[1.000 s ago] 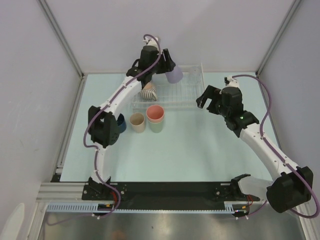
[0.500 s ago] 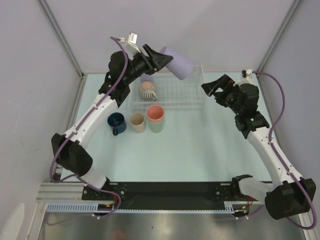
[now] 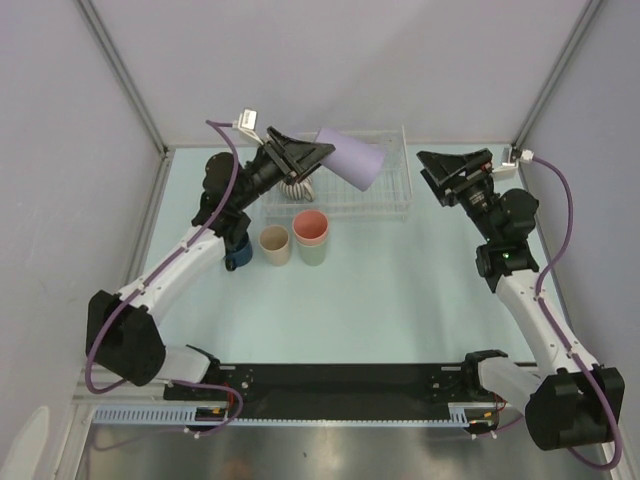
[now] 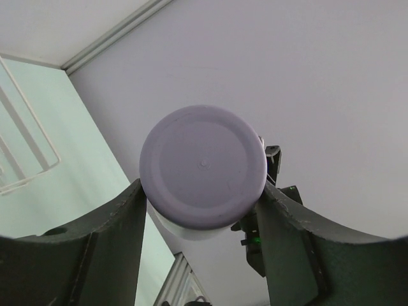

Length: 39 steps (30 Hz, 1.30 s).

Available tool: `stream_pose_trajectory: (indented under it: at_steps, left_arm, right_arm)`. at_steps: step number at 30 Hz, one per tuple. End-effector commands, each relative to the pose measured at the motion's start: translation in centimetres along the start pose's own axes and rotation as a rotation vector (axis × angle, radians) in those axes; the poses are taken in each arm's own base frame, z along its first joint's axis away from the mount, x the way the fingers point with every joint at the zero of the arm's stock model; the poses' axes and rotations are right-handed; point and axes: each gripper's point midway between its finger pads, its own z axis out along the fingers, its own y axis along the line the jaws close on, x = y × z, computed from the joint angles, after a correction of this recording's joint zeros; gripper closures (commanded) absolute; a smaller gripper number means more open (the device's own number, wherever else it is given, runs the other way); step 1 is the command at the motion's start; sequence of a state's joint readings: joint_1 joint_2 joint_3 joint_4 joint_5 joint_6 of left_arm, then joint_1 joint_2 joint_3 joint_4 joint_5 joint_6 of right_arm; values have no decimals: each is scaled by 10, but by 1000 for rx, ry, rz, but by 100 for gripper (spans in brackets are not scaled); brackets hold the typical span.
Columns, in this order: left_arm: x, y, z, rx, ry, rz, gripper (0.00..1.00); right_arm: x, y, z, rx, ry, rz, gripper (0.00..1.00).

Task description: Unload the cups from the dish rack

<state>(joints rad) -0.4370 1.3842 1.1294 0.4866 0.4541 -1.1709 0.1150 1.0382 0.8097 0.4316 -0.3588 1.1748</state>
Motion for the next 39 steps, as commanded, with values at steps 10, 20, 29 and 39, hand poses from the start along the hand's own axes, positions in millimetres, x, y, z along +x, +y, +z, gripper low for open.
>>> stream_pose_trajectory:
  at_steps: [10, 20, 29, 39]
  left_arm:
    - [-3, -39, -16, 130, -6, 17, 100]
    - [6, -28, -18, 107, 12, 4, 100]
    - [16, -30, -24, 106, 23, 1, 100]
    - [22, -29, -28, 98, 27, -1, 100]
  right_arm:
    - [35, 72, 2, -237, 106, -39, 1]
    - [61, 90, 18, -281, 179, -44, 1]
    - [85, 95, 37, -306, 247, -27, 17]
    - [107, 85, 50, -287, 313, -3, 100]
